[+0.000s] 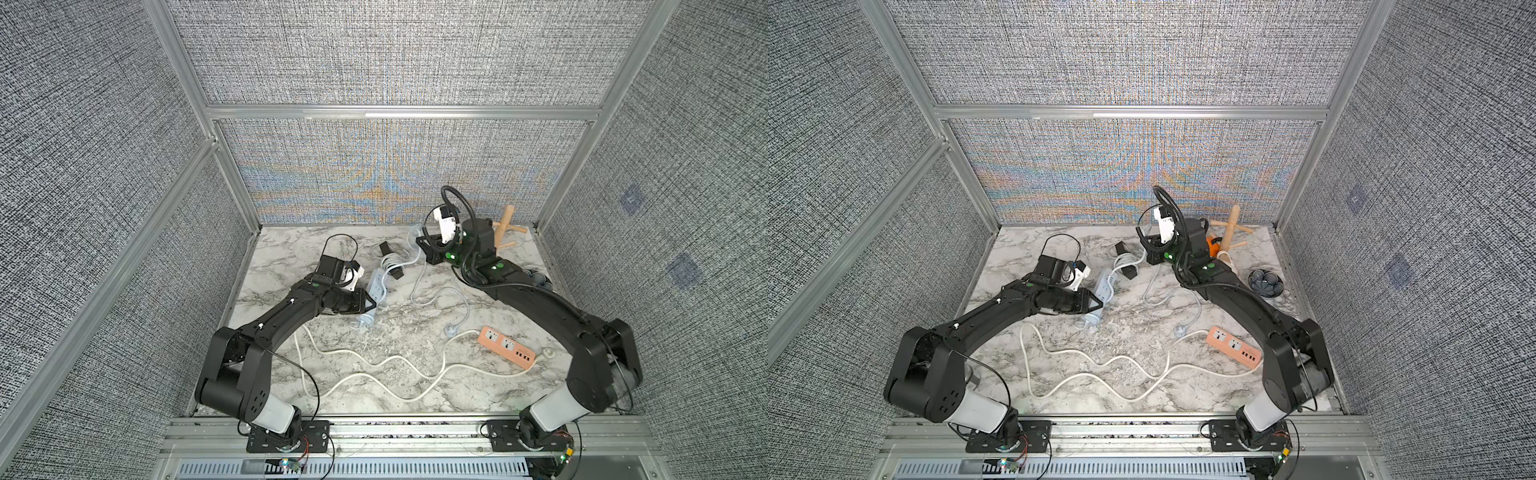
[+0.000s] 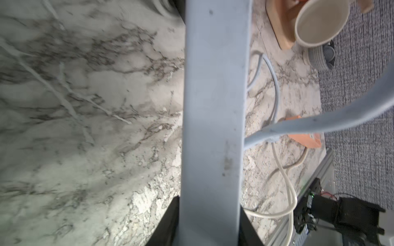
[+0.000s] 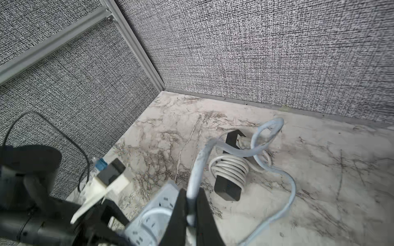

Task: Unwrap the cord wrapped around the power strip
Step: Unwrap the power cord from the power strip.

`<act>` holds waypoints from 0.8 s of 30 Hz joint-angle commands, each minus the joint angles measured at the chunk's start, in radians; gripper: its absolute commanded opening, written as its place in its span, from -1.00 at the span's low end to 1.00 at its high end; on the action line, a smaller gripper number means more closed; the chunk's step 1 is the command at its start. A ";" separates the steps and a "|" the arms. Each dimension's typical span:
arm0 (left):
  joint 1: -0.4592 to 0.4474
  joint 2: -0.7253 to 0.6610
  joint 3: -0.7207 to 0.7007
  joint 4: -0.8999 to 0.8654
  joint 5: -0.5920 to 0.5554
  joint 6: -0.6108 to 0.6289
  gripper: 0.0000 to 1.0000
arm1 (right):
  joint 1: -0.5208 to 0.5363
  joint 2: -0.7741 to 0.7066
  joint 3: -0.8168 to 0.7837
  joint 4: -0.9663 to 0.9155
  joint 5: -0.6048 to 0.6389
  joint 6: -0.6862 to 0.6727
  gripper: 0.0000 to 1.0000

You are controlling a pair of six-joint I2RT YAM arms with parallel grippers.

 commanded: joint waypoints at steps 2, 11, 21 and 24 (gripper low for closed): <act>0.058 -0.078 -0.002 0.093 -0.080 -0.099 -1.00 | -0.003 -0.089 -0.127 0.010 0.089 -0.034 -1.00; 0.195 -0.136 -0.103 0.476 0.300 -0.393 -1.00 | -0.003 -0.072 -0.345 0.098 0.155 0.033 -1.00; 0.195 -0.078 -0.165 0.740 0.419 -0.598 -1.00 | 0.020 0.039 -0.266 0.030 0.052 -0.020 -0.57; 0.190 -0.096 -0.142 0.582 0.354 -0.498 -1.00 | 0.020 0.007 -0.203 -0.096 -0.002 -0.092 0.00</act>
